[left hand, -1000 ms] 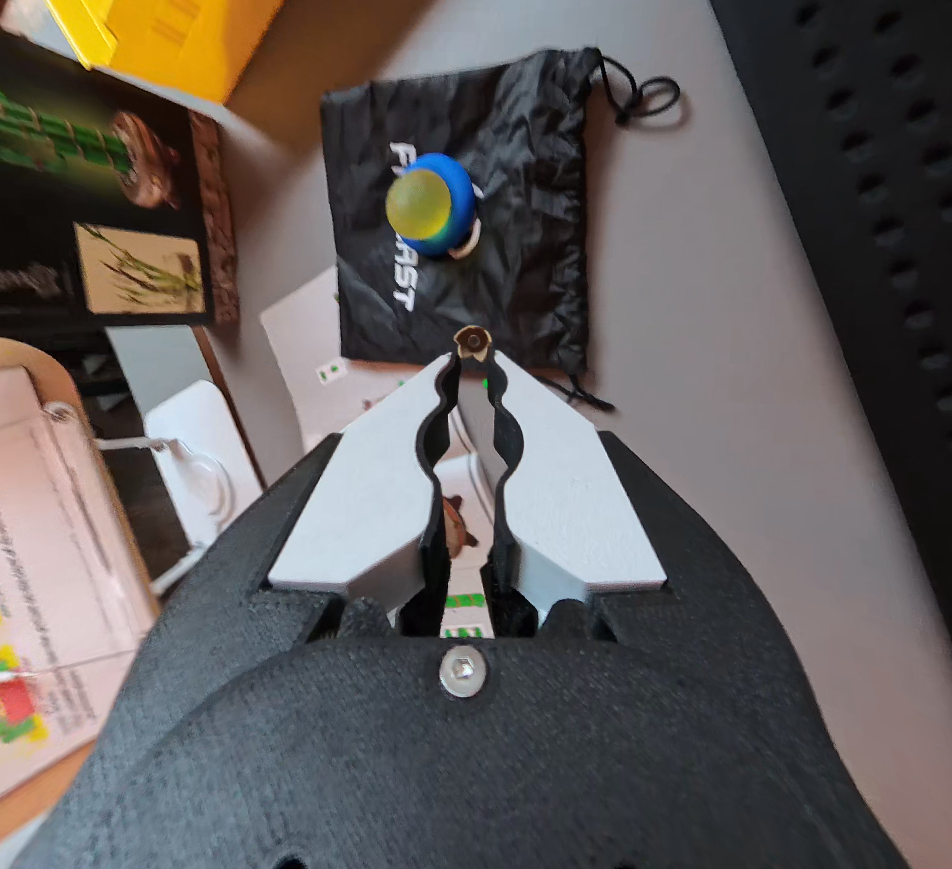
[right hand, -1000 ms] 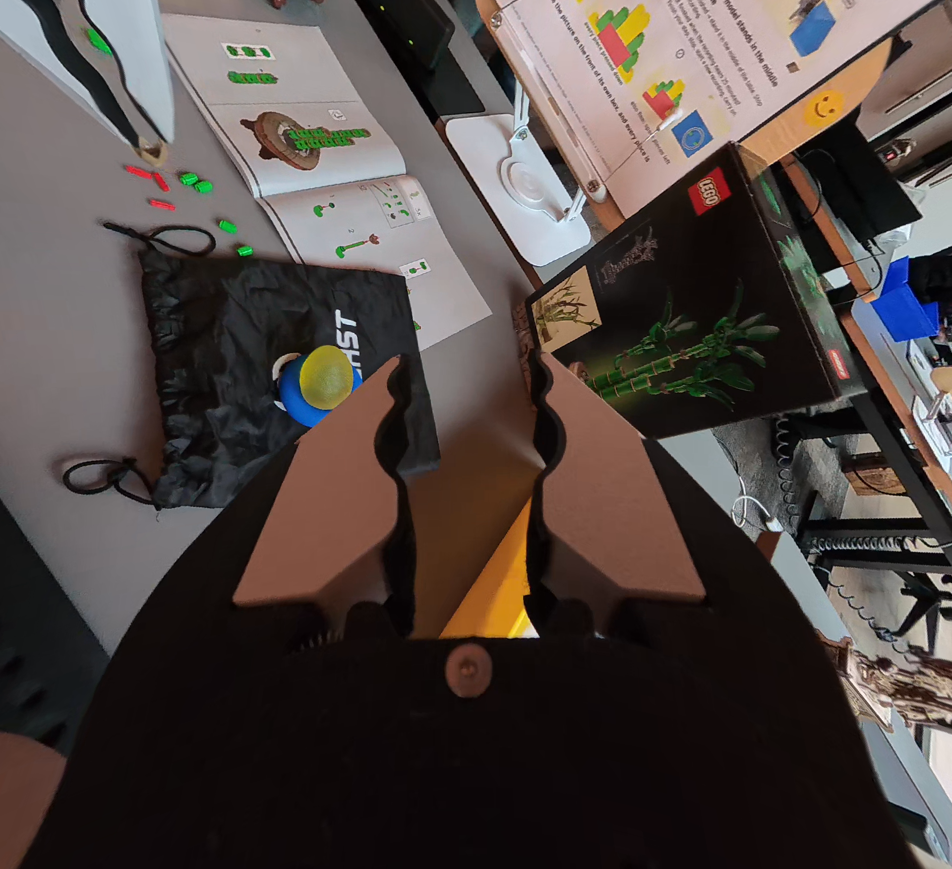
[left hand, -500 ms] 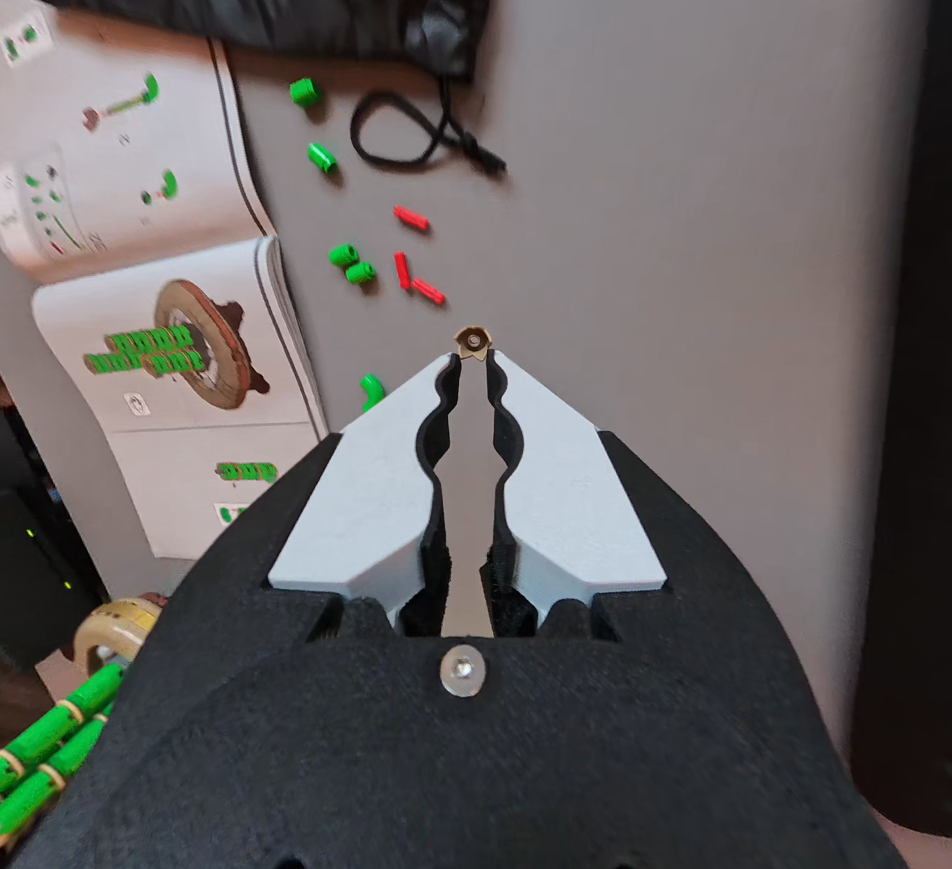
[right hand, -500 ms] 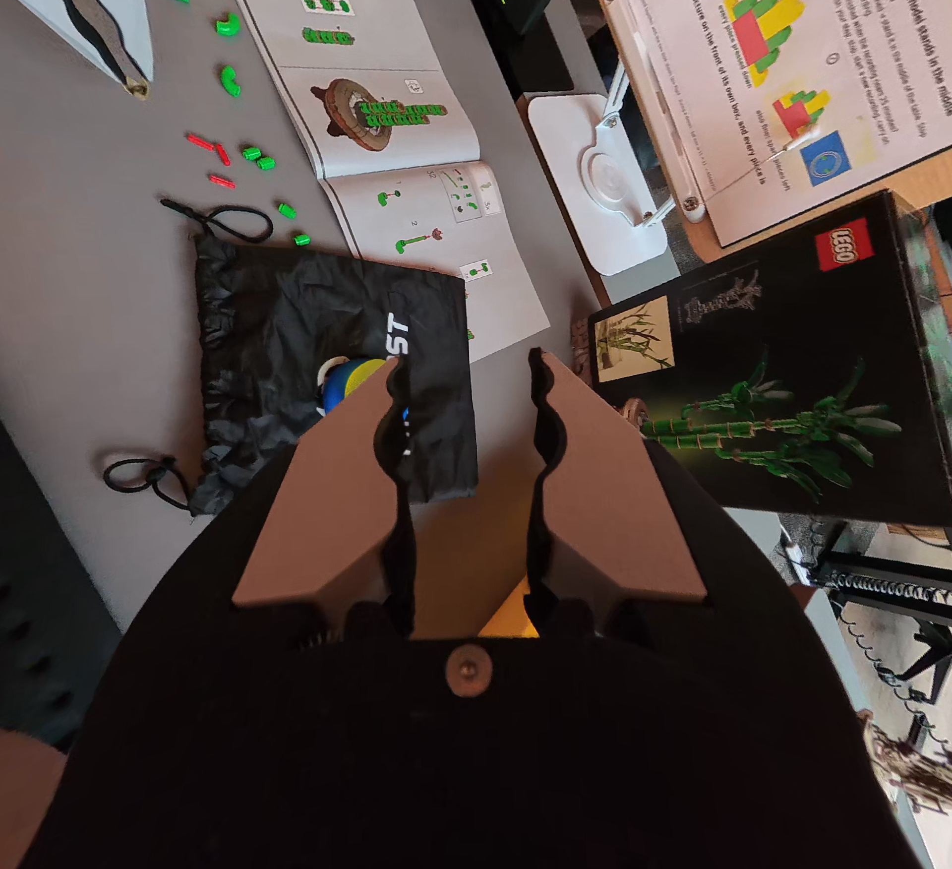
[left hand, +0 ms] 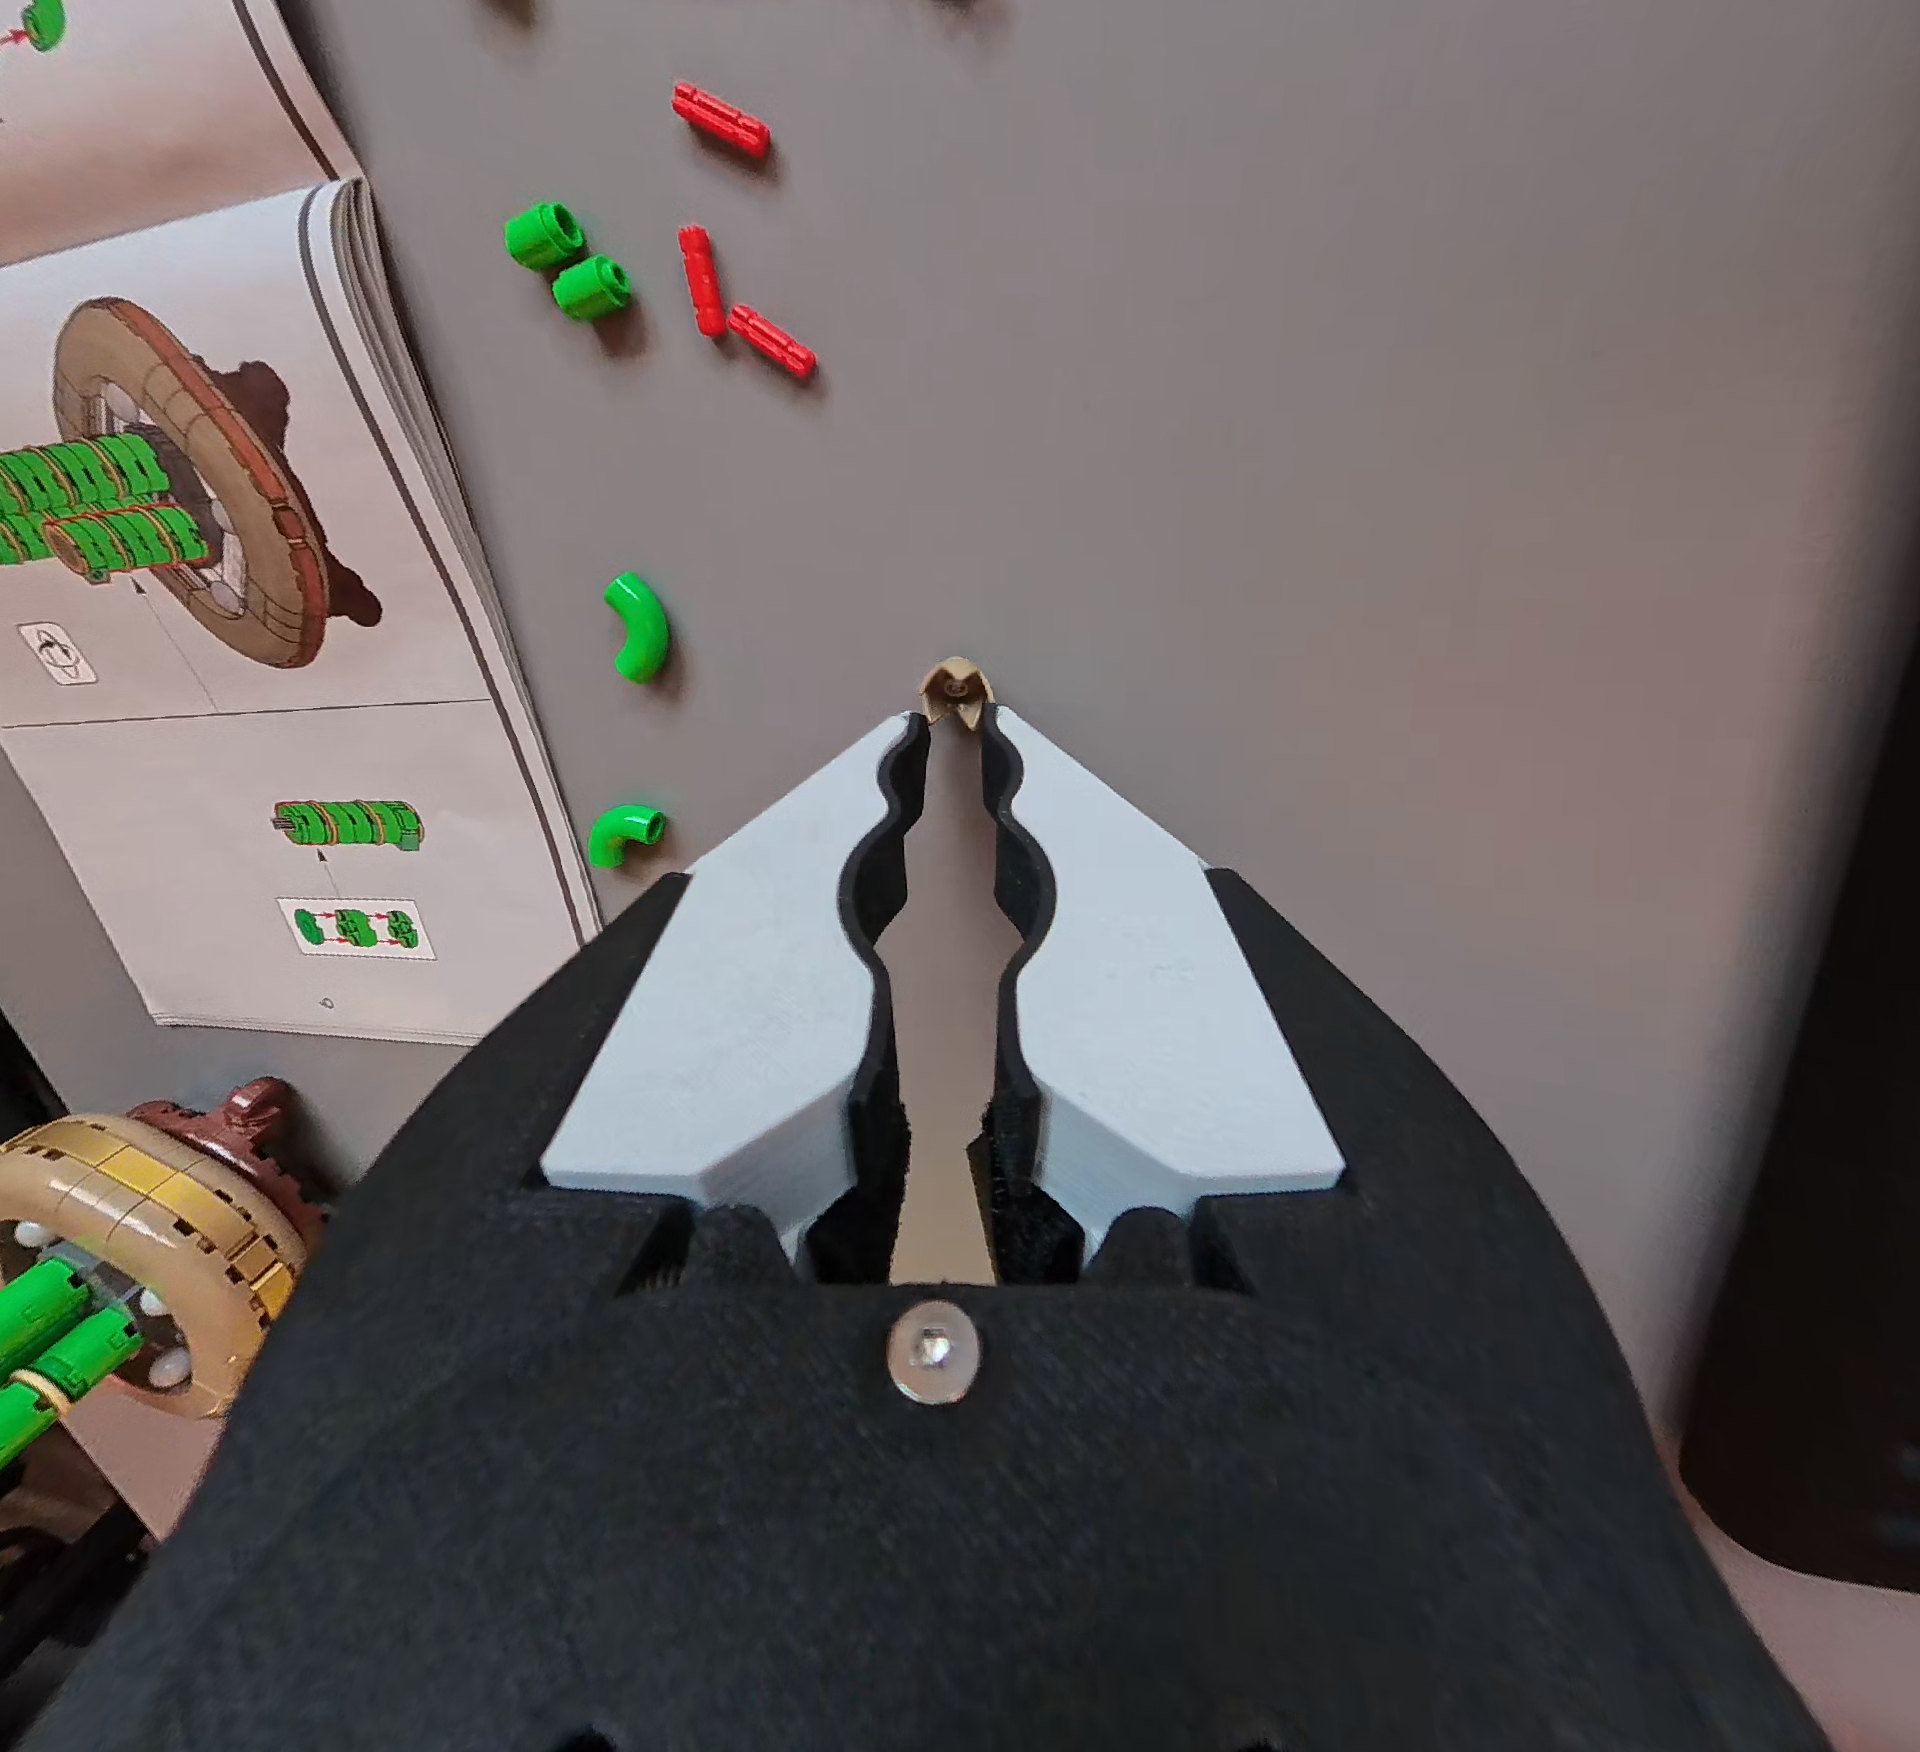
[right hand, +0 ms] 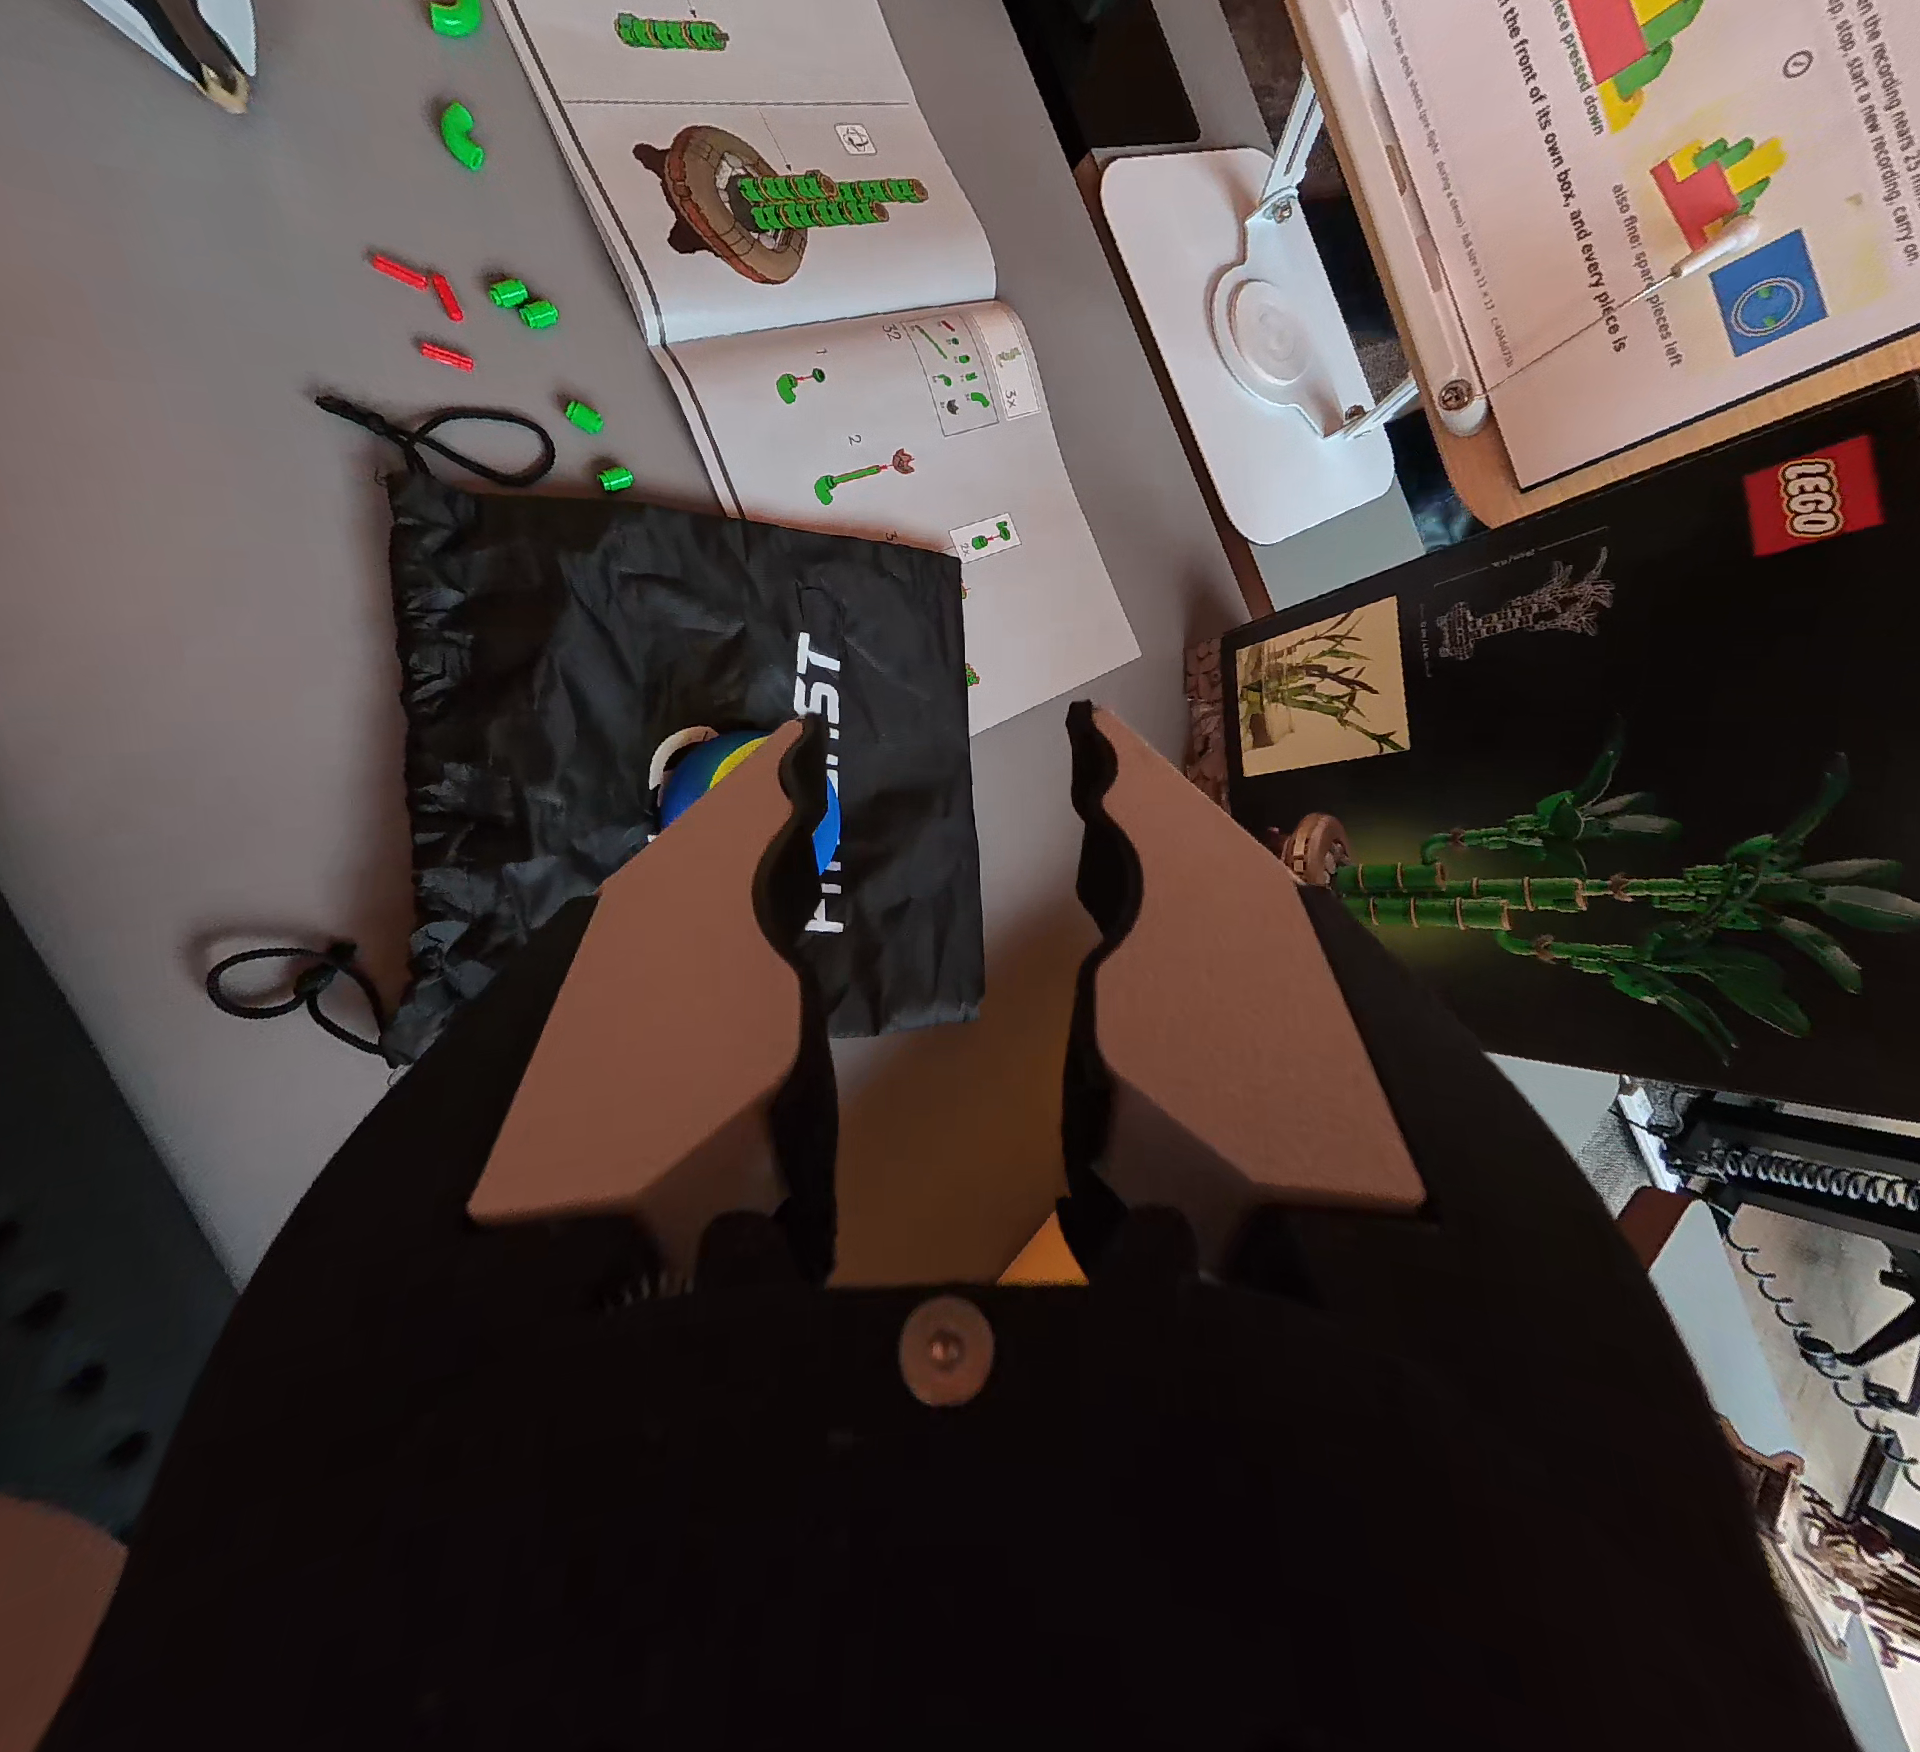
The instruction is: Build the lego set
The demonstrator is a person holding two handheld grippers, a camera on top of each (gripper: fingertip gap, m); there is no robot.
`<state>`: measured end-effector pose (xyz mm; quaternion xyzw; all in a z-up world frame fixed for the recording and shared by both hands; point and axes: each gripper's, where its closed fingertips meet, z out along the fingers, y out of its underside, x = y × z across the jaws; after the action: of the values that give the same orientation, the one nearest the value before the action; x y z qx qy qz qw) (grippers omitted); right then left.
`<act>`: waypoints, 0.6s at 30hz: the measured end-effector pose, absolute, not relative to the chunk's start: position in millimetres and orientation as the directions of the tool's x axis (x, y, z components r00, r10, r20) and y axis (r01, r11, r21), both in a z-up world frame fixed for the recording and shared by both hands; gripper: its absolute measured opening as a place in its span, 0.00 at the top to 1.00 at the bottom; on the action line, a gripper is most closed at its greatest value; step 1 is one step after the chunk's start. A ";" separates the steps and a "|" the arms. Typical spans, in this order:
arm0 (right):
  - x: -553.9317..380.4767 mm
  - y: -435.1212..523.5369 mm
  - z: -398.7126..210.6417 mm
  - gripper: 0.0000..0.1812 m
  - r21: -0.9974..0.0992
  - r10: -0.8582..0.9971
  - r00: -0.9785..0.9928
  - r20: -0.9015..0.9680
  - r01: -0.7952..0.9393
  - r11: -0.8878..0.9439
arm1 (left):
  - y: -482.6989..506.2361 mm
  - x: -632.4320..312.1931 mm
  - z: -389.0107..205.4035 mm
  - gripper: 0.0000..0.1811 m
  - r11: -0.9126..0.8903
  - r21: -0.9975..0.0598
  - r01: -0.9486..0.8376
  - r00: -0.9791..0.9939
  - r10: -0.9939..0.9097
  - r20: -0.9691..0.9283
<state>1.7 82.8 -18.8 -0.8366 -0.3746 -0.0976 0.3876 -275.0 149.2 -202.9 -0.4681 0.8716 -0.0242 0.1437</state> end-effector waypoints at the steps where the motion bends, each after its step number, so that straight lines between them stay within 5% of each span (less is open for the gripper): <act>1: 2.5 82.6 -19.2 0.74 -0.575 0.550 0.701 0.453 0.702 -0.421 | 149.2 -275.2 -203.1 0.96 0.559 -0.177 -0.810 -0.520 -0.824 -0.224; 8: 4.6 82.7 -21.8 0.74 -0.569 0.551 0.704 0.449 0.700 -0.431 | 144.9 -275.6 -203.4 0.95 0.533 -0.215 -0.819 -0.502 -0.845 -0.183; 18: 7.0 75.2 -18.2 0.74 -0.542 0.549 0.694 0.466 0.714 -0.442 | 143.6 -268.0 -173.2 0.95 0.459 -0.427 -0.779 -0.403 -0.889 -0.218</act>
<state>7.0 75.2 -18.2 -0.8419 -0.3751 -0.1111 0.3716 -268.0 143.6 -173.2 -0.5040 0.8275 -0.1295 0.2108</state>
